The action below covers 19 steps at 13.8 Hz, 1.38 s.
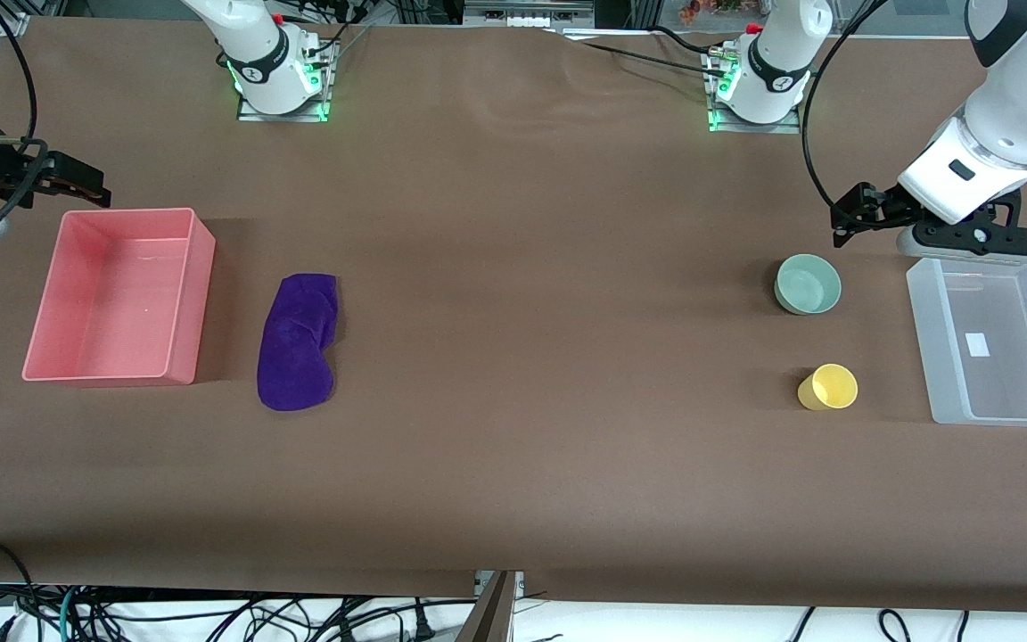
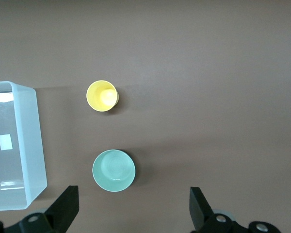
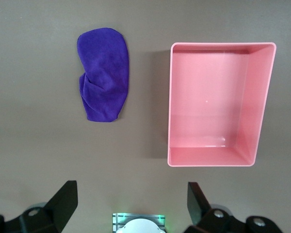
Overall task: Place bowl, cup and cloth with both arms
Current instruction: 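Lower the left gripper over the pale green bowl and grasp its rim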
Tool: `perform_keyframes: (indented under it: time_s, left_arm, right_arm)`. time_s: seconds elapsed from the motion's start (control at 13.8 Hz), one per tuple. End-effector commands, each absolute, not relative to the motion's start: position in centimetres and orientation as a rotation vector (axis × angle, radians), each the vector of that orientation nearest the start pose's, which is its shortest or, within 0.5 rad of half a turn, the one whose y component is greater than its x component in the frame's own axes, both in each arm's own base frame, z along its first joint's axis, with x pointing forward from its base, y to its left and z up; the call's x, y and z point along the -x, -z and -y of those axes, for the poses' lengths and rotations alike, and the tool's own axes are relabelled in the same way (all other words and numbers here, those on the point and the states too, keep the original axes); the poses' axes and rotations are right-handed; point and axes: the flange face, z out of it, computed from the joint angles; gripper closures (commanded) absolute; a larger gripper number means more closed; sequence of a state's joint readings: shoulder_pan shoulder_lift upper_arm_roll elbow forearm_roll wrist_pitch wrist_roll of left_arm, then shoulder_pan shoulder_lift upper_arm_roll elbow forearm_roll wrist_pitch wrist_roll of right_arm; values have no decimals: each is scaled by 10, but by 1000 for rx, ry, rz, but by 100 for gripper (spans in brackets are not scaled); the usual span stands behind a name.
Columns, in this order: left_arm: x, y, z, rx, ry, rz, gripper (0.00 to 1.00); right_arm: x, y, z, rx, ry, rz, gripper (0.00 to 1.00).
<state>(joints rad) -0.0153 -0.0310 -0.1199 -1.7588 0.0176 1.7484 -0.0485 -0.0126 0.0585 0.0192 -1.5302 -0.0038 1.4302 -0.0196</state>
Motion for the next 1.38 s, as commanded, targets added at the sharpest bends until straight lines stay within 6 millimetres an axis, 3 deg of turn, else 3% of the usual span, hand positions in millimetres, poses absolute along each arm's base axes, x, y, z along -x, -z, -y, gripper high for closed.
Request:
perform_keyframes:
  time_s: [0.0, 0.43, 0.65, 0.87, 1.01, 1.16, 1.3]
  left_arm:
    - [-553, -572, 76, 3090, 26, -170, 0]
    - [-552, -572, 76, 3090, 21, -169, 0]
    - [-542, -563, 73, 3080, -128, -186, 0]
    - [-526, -535, 68, 3038, -423, -210, 0]
    - [-519, -504, 58, 3022, -541, -256, 0]
    - [-517, -473, 38, 3033, -559, -434, 0]
    - [-520, -431, 16, 3044, -458, -632, 0]
  right_arm:
    - [-561, -606, -7, 3149, -223, 71, 0]
    - [-566, -608, -11, 3150, -211, 82, 0]
    - [-567, -606, -11, 3148, -218, 83, 0]
    - [-568, -606, -12, 3148, -211, 90, 0]
    - [-568, -606, -12, 3148, -208, 90, 0]
    - [-568, -606, -12, 3148, -208, 92, 0]
    - [-568, -606, -11, 3148, -208, 90, 0]
